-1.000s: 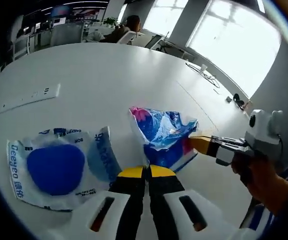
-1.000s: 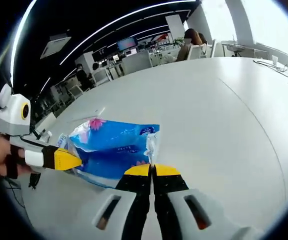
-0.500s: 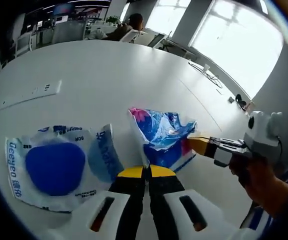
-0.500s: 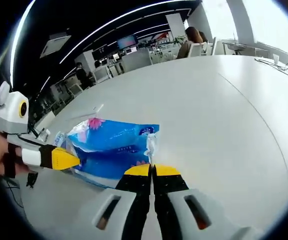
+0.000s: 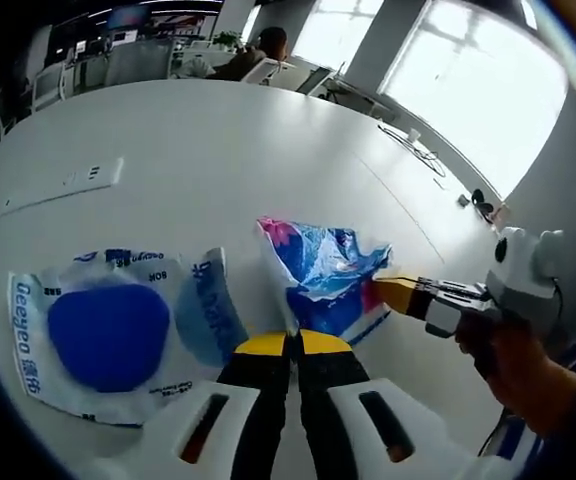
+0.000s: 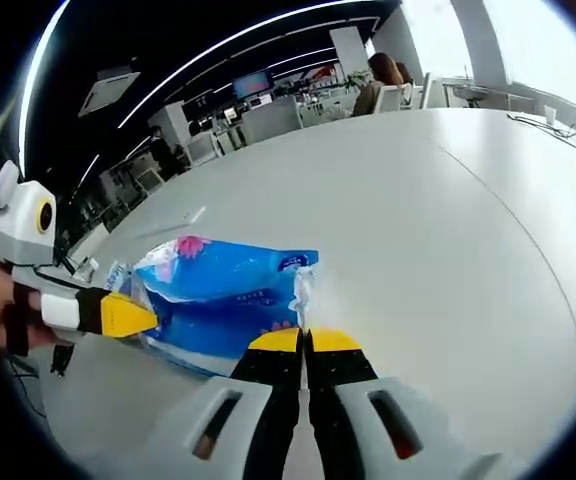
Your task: Arrange the tabletop items into an orderly group along one side of the table until the central work area is clear of visible clutter.
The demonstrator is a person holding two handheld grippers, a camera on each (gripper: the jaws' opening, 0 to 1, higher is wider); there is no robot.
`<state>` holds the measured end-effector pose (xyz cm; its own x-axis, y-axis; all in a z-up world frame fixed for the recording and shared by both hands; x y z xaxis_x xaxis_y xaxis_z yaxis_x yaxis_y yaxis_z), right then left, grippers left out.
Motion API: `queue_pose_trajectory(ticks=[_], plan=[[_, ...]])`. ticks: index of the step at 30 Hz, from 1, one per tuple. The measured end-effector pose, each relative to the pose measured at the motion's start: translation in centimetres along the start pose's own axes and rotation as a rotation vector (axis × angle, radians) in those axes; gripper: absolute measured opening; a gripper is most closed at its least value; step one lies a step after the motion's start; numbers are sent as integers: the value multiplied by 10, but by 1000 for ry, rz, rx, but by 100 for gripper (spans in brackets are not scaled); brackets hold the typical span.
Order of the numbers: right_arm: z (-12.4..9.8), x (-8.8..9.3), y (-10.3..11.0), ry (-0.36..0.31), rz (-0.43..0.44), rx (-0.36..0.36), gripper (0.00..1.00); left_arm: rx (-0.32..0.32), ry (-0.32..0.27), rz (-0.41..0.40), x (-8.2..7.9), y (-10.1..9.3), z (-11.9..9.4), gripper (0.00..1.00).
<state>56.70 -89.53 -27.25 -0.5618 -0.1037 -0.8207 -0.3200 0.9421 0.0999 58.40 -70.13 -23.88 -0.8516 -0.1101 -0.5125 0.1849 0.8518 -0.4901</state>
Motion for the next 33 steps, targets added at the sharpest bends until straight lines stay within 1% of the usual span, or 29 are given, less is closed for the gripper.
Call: queue_pose_trajectory(ticks=[5,7,11,33], plan=[[-1,0,0,-1,3,1,0,3,-6,-6,0,-1,-2,0],[-1,1,1,-2,-9,2,0,3,-11,-2,-1,-1,-3,0],[-2,1,1,-6,9,4,0,5,-14,0,-1,-2,-4,1],[-3,-3,-1,-15,19,27,0,9,-33,0,-5,-5,-14,6]])
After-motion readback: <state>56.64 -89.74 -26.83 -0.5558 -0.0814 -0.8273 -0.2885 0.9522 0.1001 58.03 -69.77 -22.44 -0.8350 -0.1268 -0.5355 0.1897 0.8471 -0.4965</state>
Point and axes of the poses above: the point that each gripper's makers call its tool centre point, and the gripper's own axes: z roughly forward along the fingers, y roughly to its left, x roughly out of its underside, the point moved 10 cm from there along -z, roughly backward along the fingers, and after that the axes turned 14 degrees about -z, right-handed, at the moved point
